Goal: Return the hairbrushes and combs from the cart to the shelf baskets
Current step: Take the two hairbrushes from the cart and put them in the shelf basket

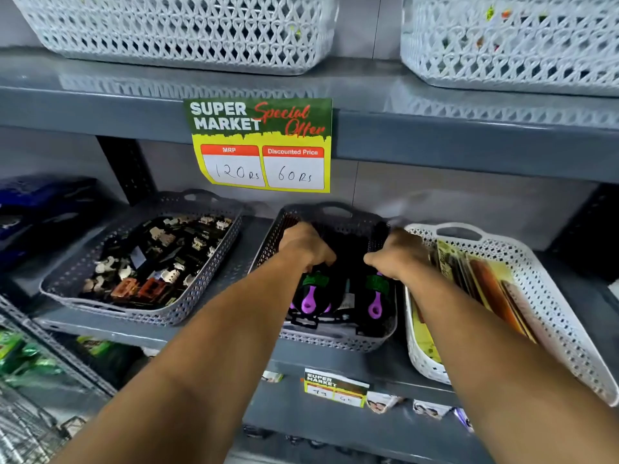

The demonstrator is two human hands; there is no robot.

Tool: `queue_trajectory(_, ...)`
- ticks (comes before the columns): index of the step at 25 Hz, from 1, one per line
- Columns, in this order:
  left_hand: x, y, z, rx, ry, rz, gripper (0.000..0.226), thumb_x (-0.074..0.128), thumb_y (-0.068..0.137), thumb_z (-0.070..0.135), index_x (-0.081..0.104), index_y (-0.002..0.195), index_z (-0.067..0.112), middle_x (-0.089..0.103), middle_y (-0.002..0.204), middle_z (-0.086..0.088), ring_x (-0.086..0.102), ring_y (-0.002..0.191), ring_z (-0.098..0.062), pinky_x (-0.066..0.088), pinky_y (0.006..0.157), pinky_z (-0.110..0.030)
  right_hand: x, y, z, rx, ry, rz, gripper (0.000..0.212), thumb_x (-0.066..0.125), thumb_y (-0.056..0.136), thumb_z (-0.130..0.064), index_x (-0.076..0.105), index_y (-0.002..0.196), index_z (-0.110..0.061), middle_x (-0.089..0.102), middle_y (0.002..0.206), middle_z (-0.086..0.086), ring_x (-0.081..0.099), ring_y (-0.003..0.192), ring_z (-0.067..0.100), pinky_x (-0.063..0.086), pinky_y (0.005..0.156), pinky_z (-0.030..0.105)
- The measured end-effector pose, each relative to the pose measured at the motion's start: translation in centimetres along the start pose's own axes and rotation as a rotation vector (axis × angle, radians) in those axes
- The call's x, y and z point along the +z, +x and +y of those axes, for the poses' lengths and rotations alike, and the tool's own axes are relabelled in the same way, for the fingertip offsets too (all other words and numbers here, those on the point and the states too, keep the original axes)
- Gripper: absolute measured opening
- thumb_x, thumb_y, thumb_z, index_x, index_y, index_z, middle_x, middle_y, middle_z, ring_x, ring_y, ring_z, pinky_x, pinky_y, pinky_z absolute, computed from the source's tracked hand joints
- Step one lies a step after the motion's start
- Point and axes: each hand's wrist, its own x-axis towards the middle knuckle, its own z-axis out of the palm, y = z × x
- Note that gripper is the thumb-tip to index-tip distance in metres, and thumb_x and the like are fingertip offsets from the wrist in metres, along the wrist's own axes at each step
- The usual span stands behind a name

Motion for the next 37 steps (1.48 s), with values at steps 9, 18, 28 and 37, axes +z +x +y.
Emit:
queue_trajectory(9, -0.4, 0.7, -0.8, -0.016, -0.069, 0.077, 0.031, 0.086, 0.055, 0.024, 0.06, 0.064, 0.011, 0.064, 0.063, -0.005, 0.064, 0.05, -0.02, 0.057, 0.047, -0.026, 1.6, 0.4, 0.3, -0.005, 0.025, -0.015, 0.037, 0.075, 0.071, -0.044, 0.055, 0.064, -0.014, 0.057, 0.06, 0.001, 0.053, 0.05, 0.015, 0.033, 0.04, 0.018)
queue_trajectory(18, 2.2, 1.3, -2.1, -0.057, -0.035, 0.075, 0.021, 0.08, 0.061, 0.02, 0.062, 0.068, 0.011, 0.071, 0.078, -0.01, 0.071, 0.07, -0.026, 0.061, 0.067, -0.032, 3.3, 0.2, -0.6, -0.032, -0.08, -0.049, 0.037, 0.074, 0.078, -0.032, 0.045, 0.061, -0.017, 0.052, 0.064, 0.005, 0.052, 0.058, 0.025, 0.041, 0.054, 0.029)
queue_trajectory(28, 1.6, 2.0, -2.7, -0.106, -0.047, -0.012, 0.032, 0.088, 0.068, 0.019, 0.067, 0.086, 0.003, 0.068, 0.069, -0.011, 0.07, 0.058, -0.022, 0.062, 0.06, -0.033, 4.0, 0.7, -0.9, -0.037, -0.124, -0.156, 0.011, 0.069, 0.081, -0.006, 0.064, 0.091, -0.005, 0.068, 0.097, 0.017, 0.066, 0.083, 0.033, 0.052, 0.065, 0.035)
queue_trajectory(37, 2.3, 1.3, -3.5, -0.12, -0.105, 0.071, 0.037, 0.089, 0.066, 0.024, 0.055, 0.075, 0.01, 0.07, 0.086, -0.013, 0.071, 0.077, -0.028, 0.061, 0.071, -0.037, 4.5, 0.2, -0.6, -0.062, -0.139, -0.095, 0.009, 0.066, 0.084, -0.018, 0.061, 0.085, -0.01, 0.068, 0.097, 0.012, 0.066, 0.081, 0.03, 0.046, 0.061, 0.032)
